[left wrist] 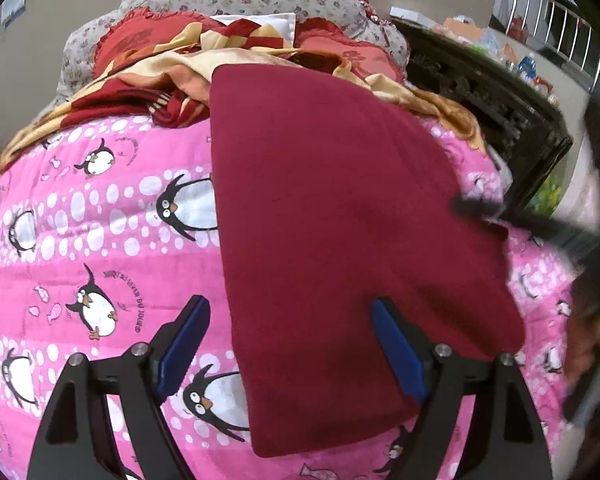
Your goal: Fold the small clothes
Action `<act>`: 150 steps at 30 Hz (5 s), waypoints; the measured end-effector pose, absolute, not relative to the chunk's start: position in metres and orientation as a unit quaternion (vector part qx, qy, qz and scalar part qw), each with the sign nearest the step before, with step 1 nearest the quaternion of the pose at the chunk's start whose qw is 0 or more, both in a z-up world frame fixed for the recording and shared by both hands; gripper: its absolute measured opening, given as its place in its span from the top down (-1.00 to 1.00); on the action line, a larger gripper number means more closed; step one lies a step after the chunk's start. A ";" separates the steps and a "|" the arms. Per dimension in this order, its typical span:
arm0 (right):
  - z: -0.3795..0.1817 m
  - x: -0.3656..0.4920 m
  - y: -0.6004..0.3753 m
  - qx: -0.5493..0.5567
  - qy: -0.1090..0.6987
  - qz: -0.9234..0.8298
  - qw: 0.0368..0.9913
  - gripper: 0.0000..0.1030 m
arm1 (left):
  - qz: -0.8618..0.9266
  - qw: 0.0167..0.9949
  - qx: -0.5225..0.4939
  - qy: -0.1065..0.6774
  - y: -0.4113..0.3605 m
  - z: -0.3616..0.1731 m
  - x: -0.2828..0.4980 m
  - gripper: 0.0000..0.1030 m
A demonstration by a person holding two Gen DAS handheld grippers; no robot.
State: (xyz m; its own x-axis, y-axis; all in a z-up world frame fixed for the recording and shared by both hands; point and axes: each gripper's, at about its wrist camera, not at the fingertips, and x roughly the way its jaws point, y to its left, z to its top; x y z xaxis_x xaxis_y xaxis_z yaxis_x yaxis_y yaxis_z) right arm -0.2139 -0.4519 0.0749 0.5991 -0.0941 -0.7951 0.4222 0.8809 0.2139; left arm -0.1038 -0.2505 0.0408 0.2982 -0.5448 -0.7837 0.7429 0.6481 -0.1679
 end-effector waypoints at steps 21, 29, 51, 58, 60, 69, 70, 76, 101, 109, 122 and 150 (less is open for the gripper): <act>0.026 -0.217 -0.499 0.389 0.343 -0.059 0.853 -0.67 | -0.465 0.719 -0.030 0.515 -0.264 0.006 -0.039 -0.64; 0.079 -0.225 -0.472 0.367 0.335 -0.023 0.868 -0.12 | -0.470 0.729 0.020 0.497 -0.255 0.049 -0.063 0.01; 0.093 -0.295 -0.359 0.291 0.414 -0.035 0.861 -0.35 | -0.350 0.796 0.034 0.494 -0.103 0.044 -0.120 -0.69; 0.121 -0.286 -0.306 0.201 0.403 -0.010 0.893 -0.26 | -0.327 0.823 0.057 0.461 -0.103 0.055 -0.131 -0.69; 0.119 -0.287 -0.298 0.185 0.411 -0.011 0.893 -0.24 | -0.327 0.825 0.063 0.457 -0.105 0.057 -0.136 -0.69; 0.090 -0.286 -0.290 0.135 0.455 -0.043 0.879 -0.24 | -0.328 0.824 0.079 0.456 -0.114 0.050 -0.151 -0.69; 0.077 -0.284 -0.292 0.135 0.472 -0.050 0.870 -0.24 | -0.329 0.823 0.080 0.457 -0.116 0.048 -0.152 -0.69; 0.060 -0.289 -0.298 0.143 0.472 -0.054 0.868 -0.23 | -0.324 0.827 0.098 0.450 -0.121 0.039 -0.158 -0.69; 0.134 -0.304 -0.281 0.122 0.383 -0.139 0.905 -0.49 | -0.302 0.876 0.087 0.367 -0.107 0.103 -0.179 -0.69; 0.136 -0.304 -0.279 0.126 0.381 -0.139 0.905 -0.51 | -0.298 0.882 0.089 0.354 -0.102 0.108 -0.181 -0.69; 0.127 -0.299 -0.275 0.141 0.391 -0.136 0.899 -0.51 | -0.294 0.882 0.098 0.355 -0.099 0.103 -0.178 -0.69; 0.111 -0.289 -0.280 0.153 0.411 -0.130 0.889 -0.51 | -0.288 0.878 0.106 0.368 -0.104 0.088 -0.169 -0.69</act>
